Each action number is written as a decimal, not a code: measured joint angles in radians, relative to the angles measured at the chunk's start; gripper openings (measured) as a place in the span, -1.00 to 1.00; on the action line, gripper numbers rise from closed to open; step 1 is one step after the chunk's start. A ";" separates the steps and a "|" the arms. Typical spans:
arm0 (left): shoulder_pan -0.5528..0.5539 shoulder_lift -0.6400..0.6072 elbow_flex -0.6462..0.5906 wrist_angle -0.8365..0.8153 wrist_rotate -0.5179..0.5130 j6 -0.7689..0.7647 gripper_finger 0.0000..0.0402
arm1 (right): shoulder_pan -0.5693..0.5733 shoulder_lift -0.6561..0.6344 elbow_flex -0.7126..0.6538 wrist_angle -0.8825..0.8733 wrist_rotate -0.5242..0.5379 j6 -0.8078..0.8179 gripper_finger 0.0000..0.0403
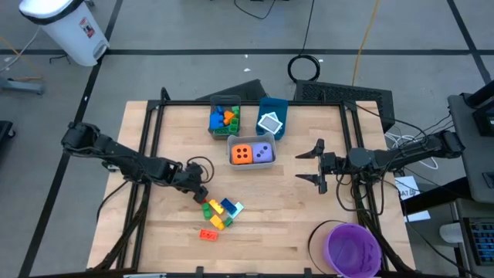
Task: Pick & Place Toys
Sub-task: Put the red game piece into the black bin
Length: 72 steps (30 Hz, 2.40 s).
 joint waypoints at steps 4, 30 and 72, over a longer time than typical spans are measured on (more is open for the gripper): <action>0.000 0.000 0.000 -0.022 -0.002 -0.067 0.79 | 0.000 0.001 0.000 0.000 0.000 0.000 0.39; 0.008 0.000 0.000 0.130 -0.049 -0.019 -0.36 | 0.000 0.061 0.000 0.000 0.105 -0.022 0.38; 0.023 0.007 -0.001 0.084 0.053 -0.196 0.04 | 0.000 0.075 0.000 0.037 0.101 -0.005 0.39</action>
